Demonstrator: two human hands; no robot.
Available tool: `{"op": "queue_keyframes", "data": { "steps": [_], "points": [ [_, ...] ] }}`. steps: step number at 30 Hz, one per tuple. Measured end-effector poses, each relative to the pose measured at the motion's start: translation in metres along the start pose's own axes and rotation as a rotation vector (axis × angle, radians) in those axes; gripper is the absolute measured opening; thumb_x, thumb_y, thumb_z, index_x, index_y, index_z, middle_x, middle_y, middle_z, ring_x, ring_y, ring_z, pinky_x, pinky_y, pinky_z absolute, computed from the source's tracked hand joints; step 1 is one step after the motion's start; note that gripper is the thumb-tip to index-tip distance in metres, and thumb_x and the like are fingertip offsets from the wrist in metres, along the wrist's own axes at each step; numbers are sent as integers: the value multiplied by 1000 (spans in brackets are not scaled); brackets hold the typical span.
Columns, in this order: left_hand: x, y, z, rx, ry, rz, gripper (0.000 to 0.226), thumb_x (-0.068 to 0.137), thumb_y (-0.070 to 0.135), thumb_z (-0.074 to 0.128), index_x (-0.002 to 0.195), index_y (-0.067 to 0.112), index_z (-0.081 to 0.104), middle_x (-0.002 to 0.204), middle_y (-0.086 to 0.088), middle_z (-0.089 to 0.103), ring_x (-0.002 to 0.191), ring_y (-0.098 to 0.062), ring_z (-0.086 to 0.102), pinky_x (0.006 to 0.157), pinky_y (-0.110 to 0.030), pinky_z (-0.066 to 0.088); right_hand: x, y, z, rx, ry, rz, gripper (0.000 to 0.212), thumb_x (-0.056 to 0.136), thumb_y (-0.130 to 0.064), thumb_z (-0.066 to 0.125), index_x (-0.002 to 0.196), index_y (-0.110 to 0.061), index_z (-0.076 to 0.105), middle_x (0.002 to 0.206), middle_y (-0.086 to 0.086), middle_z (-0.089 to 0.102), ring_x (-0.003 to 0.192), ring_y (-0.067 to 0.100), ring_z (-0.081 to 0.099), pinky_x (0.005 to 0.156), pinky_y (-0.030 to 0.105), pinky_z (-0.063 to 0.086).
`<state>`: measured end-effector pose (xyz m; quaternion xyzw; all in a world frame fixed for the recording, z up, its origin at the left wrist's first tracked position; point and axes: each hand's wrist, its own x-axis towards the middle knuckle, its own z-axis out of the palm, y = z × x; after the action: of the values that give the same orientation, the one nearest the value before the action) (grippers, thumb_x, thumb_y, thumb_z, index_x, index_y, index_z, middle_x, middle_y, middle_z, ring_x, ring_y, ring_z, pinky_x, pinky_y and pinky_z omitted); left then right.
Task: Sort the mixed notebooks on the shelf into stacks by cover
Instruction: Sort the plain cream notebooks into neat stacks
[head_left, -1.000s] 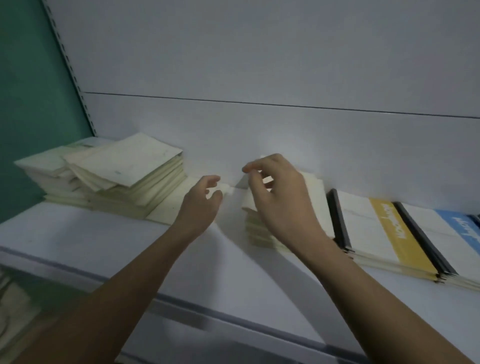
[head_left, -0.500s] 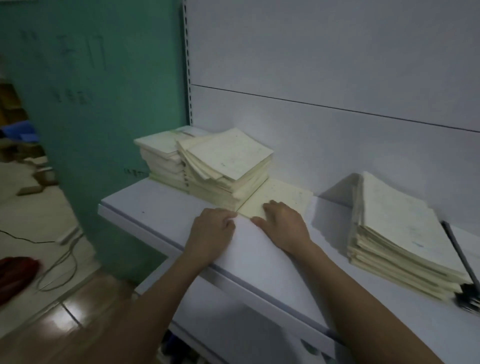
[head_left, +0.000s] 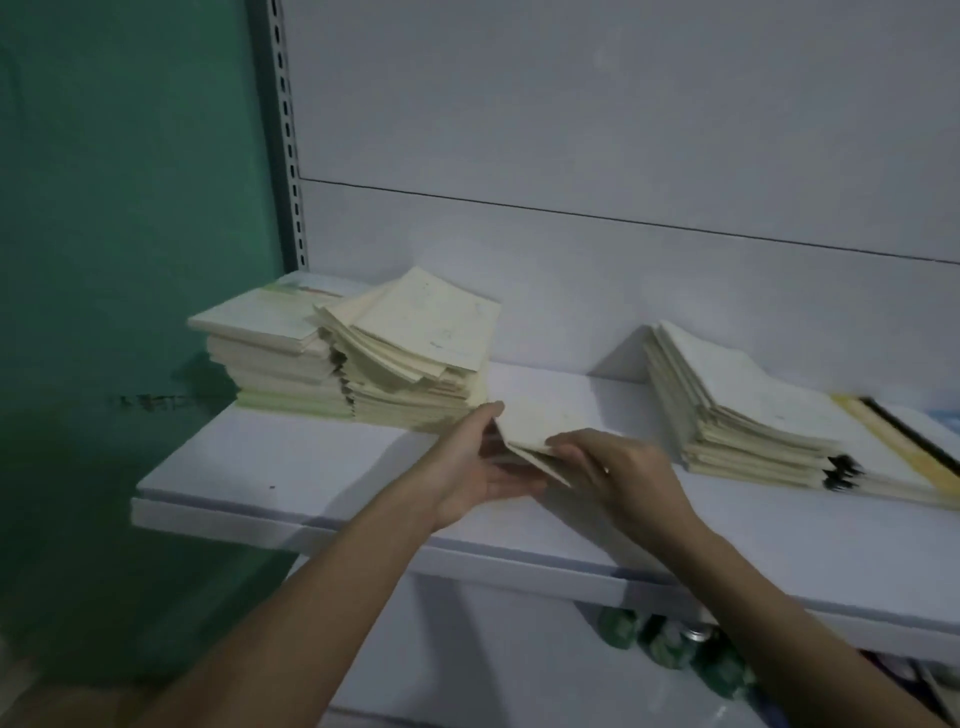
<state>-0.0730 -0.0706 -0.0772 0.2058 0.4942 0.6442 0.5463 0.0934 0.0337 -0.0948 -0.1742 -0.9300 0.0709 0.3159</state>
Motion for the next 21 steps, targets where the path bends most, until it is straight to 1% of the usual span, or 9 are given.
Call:
{"op": "queue_keyframes", "data": {
  "steps": [2, 4, 7, 10, 12, 14, 16, 19, 21],
  "points": [
    [-1, -3, 11, 61, -66, -58, 30, 99, 14, 47, 127, 4, 55, 113, -19, 67, 93, -32, 68, 67, -43, 60, -13, -14, -14, 18, -46, 78, 45, 97, -52, 37, 95, -24, 72, 94, -10, 72, 81, 9, 64, 70, 31, 49],
    [-2, -9, 20, 229, -53, 2, 32, 97, 2, 44, 127, 7, 54, 108, -14, 68, 90, -28, 66, 66, -42, 59, -24, -24, -25, 48, -24, 235, 47, 97, -55, 35, 97, -26, 71, 101, -11, 70, 91, 11, 62, 79, 35, 49],
    [-1, -8, 30, 267, -38, 122, 35, 96, -2, 44, 125, 13, 54, 110, -7, 67, 93, -23, 64, 73, -39, 56, -33, -23, -40, 53, 82, 526, 37, 94, -44, 53, 125, -24, 56, 121, -6, 56, 108, 13, 53, 89, 32, 45],
    [-3, 6, 40, 293, -90, 263, 35, 96, -3, 44, 122, 19, 55, 118, -3, 67, 103, -21, 64, 83, -38, 54, -27, -28, -57, 568, 85, 837, 45, 94, -31, 60, 131, -18, 40, 113, 0, 59, 90, 18, 66, 72, 36, 56],
    [-1, 16, 49, 379, -111, 358, 33, 97, 1, 46, 119, 23, 56, 118, 2, 67, 106, -19, 65, 91, -42, 54, -17, -28, -67, 822, 164, 870, 30, 98, -16, 54, 126, -10, 44, 102, 10, 65, 63, 19, 67, 52, 31, 53],
    [3, 22, 59, 449, -109, 415, 25, 99, 10, 48, 112, 29, 57, 114, 6, 68, 104, -17, 65, 88, -45, 56, -6, -21, -78, 796, 286, 844, 24, 99, -8, 48, 122, -11, 49, 94, 11, 66, 50, 17, 61, 45, 28, 44],
    [9, 18, 67, 578, -77, 466, 17, 102, 25, 43, 113, 26, 56, 110, 6, 66, 99, -16, 64, 82, -45, 58, 3, -5, -90, 729, 387, 819, 26, 98, -6, 48, 120, -20, 52, 91, 10, 67, 46, 17, 57, 42, 26, 40],
    [28, -4, 71, 835, -24, 480, 33, 104, 37, 31, 111, 21, 59, 109, -1, 65, 104, -21, 60, 89, -38, 47, 9, 29, -113, 668, 442, 818, 31, 97, -5, 47, 122, -24, 53, 90, 12, 67, 45, 19, 55, 40, 25, 39],
    [43, -20, 71, 947, -16, 436, 33, 104, 35, 31, 118, 24, 59, 119, 3, 62, 115, -17, 55, 95, -31, 41, 9, 56, -129, 666, 440, 863, 32, 99, -6, 46, 127, -20, 52, 89, 10, 65, 46, 17, 56, 42, 24, 42]
  ]
}}
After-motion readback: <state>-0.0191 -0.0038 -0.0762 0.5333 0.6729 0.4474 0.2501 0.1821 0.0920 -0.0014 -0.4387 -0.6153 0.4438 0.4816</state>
